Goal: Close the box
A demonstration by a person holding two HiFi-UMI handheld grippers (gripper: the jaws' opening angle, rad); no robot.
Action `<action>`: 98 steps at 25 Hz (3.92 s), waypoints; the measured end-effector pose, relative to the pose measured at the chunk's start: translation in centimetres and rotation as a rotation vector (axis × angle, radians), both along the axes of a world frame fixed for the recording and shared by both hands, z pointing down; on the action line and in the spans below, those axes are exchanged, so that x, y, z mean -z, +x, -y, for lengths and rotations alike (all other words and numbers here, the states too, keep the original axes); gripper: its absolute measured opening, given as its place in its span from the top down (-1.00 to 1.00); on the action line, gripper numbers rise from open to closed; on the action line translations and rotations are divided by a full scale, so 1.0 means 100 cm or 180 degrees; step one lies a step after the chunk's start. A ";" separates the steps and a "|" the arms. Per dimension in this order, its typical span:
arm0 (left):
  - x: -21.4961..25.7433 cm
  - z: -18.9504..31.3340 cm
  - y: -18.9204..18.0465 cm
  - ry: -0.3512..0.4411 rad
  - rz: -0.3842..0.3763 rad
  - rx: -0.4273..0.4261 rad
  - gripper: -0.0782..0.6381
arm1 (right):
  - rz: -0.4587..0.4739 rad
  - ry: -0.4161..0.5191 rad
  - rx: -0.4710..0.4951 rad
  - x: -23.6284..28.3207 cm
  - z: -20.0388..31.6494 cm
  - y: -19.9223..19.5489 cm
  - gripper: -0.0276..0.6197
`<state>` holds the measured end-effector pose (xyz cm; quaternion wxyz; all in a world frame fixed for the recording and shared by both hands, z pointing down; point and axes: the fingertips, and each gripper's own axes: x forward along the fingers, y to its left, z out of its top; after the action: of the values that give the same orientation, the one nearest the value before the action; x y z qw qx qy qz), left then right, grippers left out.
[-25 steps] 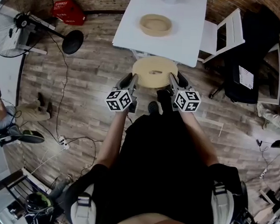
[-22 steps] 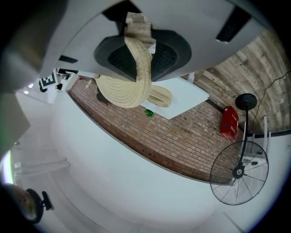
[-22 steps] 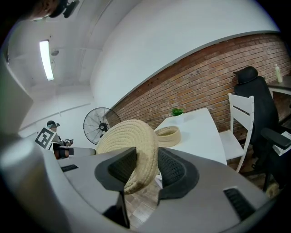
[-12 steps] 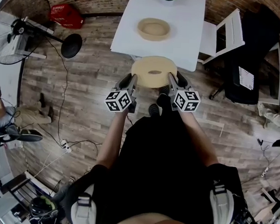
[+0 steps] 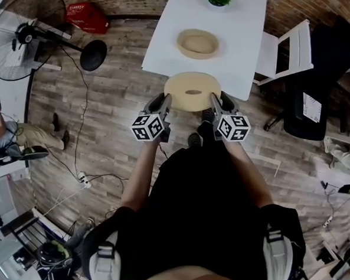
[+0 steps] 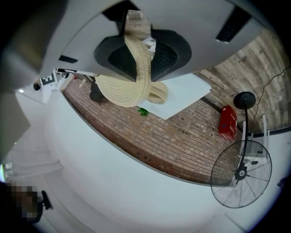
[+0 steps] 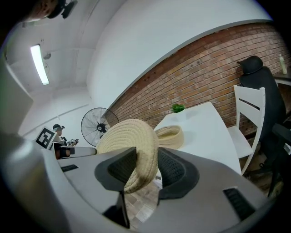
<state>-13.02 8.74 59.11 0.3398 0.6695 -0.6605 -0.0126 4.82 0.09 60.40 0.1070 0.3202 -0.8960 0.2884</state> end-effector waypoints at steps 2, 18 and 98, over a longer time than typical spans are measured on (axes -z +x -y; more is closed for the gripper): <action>0.000 0.011 -0.004 -0.0018 0.0003 0.0024 0.48 | 0.0002 -0.0013 0.0026 -0.001 0.012 -0.004 0.50; -0.002 0.083 -0.025 -0.0096 -0.0068 0.0301 0.48 | -0.0103 -0.0167 0.0268 -0.011 0.092 -0.029 0.50; -0.120 0.306 -0.115 -0.0786 -0.0230 -0.1049 0.48 | -0.0897 -0.0577 -0.0678 -0.103 0.246 -0.102 0.45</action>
<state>-24.52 -21.82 71.13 0.4402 0.7208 -0.5260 0.1002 -5.40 -24.50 70.74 0.2286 0.4395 -0.8036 0.3299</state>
